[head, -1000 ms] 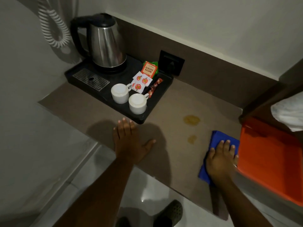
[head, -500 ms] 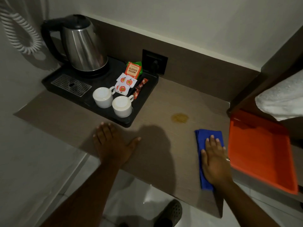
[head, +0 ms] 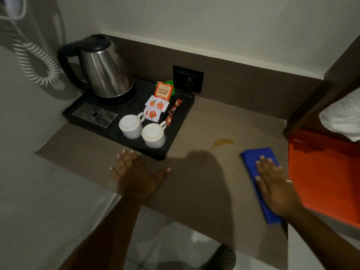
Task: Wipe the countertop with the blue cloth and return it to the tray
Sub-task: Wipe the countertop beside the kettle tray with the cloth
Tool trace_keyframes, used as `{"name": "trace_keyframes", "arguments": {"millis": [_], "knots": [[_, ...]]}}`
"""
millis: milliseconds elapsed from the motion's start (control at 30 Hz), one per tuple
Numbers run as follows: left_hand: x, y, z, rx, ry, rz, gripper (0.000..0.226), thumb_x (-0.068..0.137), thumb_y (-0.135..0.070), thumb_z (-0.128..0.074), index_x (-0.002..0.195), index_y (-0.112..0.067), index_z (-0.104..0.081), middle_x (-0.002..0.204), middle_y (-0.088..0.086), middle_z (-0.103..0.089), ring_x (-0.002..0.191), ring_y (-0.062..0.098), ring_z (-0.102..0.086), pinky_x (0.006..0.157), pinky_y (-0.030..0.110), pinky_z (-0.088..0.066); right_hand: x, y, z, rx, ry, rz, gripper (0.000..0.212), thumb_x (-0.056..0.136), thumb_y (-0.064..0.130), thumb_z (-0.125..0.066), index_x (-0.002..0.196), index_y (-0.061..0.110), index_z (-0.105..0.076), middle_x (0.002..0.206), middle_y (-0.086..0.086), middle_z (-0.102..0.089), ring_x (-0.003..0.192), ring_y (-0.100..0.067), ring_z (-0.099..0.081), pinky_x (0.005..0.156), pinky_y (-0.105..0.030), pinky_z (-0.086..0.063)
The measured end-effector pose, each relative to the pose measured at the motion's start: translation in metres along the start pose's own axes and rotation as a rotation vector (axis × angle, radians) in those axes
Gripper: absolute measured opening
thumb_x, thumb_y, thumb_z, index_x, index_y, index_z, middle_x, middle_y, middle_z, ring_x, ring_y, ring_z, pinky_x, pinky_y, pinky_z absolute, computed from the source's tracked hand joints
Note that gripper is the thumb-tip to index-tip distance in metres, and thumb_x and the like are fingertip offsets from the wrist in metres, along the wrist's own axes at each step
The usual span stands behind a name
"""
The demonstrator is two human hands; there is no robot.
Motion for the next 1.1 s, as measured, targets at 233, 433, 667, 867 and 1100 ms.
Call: {"name": "trace_keyframes", "arguments": {"millis": [233,433,667,867,1100], "knots": [[0.005,0.001,-0.004,-0.011,-0.035,0.014,0.141,0.051,-0.105,-0.016,0.151,-0.005,-0.016,0.161,0.024,-0.015,0.148,0.041,-0.011,0.115,0.066,-0.010,0.045,0.038,-0.001,0.006,-0.115,-0.530,0.061,0.099,0.037,-0.022,0.148,0.002,-0.014,0.159,-0.019,-0.011,0.147,-0.034,-0.009,0.120,-0.049,-0.010],[0.009,0.004,-0.006,-0.080,0.008,0.003,0.145,0.046,-0.106,-0.011,0.152,-0.007,-0.013,0.163,0.020,-0.008,0.150,0.038,-0.004,0.117,0.063,-0.004,0.004,0.086,-0.022,0.010,0.015,-0.050,0.064,0.095,0.048,-0.019,0.149,0.016,-0.009,0.158,-0.001,-0.001,0.147,-0.017,-0.001,0.118,-0.038,0.000],[0.016,0.028,-0.003,-0.087,-0.055,0.014,0.136,0.055,-0.102,-0.010,0.151,-0.007,-0.019,0.161,0.024,-0.015,0.148,0.042,-0.008,0.117,0.062,-0.009,0.037,-0.002,0.009,-0.059,-0.069,-0.425,0.059,0.099,0.032,-0.032,0.148,0.004,-0.015,0.159,-0.019,-0.013,0.146,-0.034,-0.012,0.119,-0.051,-0.012],[0.017,0.025,-0.004,-0.073,-0.072,0.002,0.131,0.059,-0.100,-0.012,0.151,-0.006,-0.018,0.161,0.025,-0.013,0.147,0.044,-0.007,0.115,0.065,-0.008,0.063,0.084,-0.015,-0.001,-0.113,-0.458,0.061,0.099,0.032,-0.027,0.148,-0.001,-0.012,0.159,-0.022,-0.009,0.146,-0.035,-0.009,0.119,-0.047,-0.007],[0.015,0.026,-0.001,-0.079,-0.055,-0.008,0.127,0.064,-0.097,-0.026,0.153,-0.007,-0.011,0.163,0.022,-0.008,0.149,0.043,-0.006,0.117,0.062,-0.009,0.003,0.041,-0.017,-0.010,-0.071,-0.169,0.056,0.098,0.035,-0.030,0.148,0.014,-0.016,0.159,-0.008,-0.014,0.146,-0.022,-0.010,0.119,-0.044,-0.008]]}}
Point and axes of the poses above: each hand's wrist, its own x-axis towards the middle knuckle, its own z-axis out of the back of the hand, y = z × x, the point moved 10 cm from there along x, towards the middle knuckle
